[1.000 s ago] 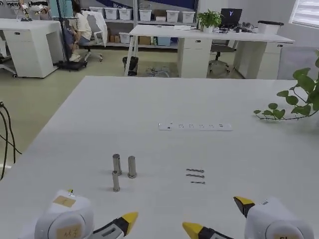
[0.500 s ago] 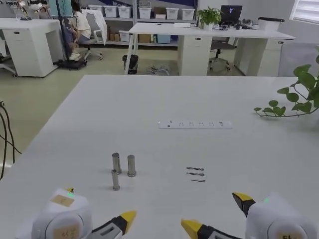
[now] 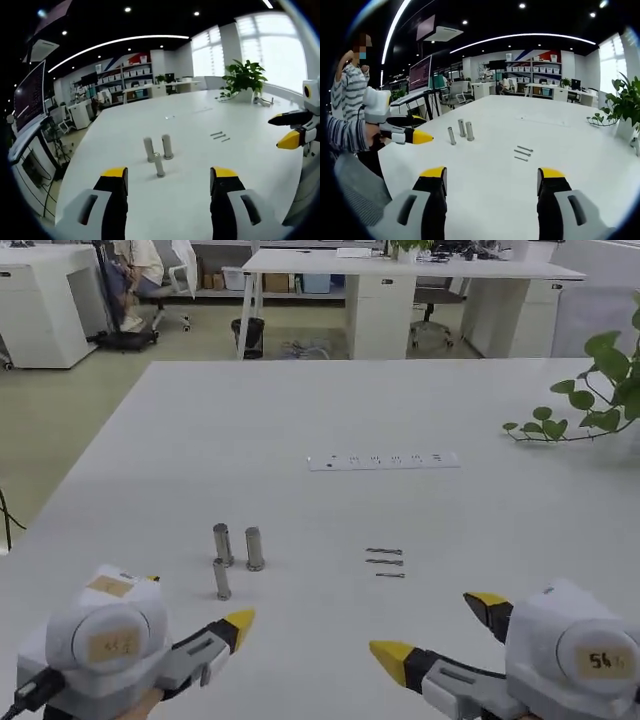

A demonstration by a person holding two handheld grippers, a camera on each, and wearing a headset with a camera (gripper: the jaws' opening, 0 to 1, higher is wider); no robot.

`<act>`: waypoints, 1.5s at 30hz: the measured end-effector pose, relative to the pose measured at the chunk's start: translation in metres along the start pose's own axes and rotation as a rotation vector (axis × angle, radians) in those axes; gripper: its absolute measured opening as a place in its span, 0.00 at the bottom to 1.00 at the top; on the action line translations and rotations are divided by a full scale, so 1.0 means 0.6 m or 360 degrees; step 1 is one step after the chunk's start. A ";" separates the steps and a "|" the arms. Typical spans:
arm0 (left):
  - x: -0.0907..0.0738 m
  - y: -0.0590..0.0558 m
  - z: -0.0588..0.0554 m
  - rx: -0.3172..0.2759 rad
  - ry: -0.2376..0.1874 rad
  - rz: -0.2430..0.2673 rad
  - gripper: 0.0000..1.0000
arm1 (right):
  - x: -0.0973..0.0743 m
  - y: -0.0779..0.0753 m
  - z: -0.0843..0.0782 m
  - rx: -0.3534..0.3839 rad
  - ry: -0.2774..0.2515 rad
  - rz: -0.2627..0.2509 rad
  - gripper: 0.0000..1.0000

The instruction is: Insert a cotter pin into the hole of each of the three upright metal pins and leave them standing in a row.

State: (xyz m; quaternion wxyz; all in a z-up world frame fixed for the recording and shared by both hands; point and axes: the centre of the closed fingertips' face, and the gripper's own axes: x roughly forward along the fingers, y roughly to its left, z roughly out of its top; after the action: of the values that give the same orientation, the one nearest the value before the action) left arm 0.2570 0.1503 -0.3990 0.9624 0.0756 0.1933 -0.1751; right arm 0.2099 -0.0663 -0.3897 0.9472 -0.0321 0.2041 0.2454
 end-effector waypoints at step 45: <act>0.147 0.023 -0.051 -0.0100 0.0190 -0.0143 0.06 | 0.056 -0.001 -0.013 0.0033 0.0114 0.0109 0.49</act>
State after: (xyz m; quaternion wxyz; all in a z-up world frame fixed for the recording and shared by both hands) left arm 0.3279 0.1426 -0.4613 0.9423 0.0469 0.2588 -0.2070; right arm 0.2342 -0.0528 -0.4106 0.9306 -0.0240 0.2412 0.2743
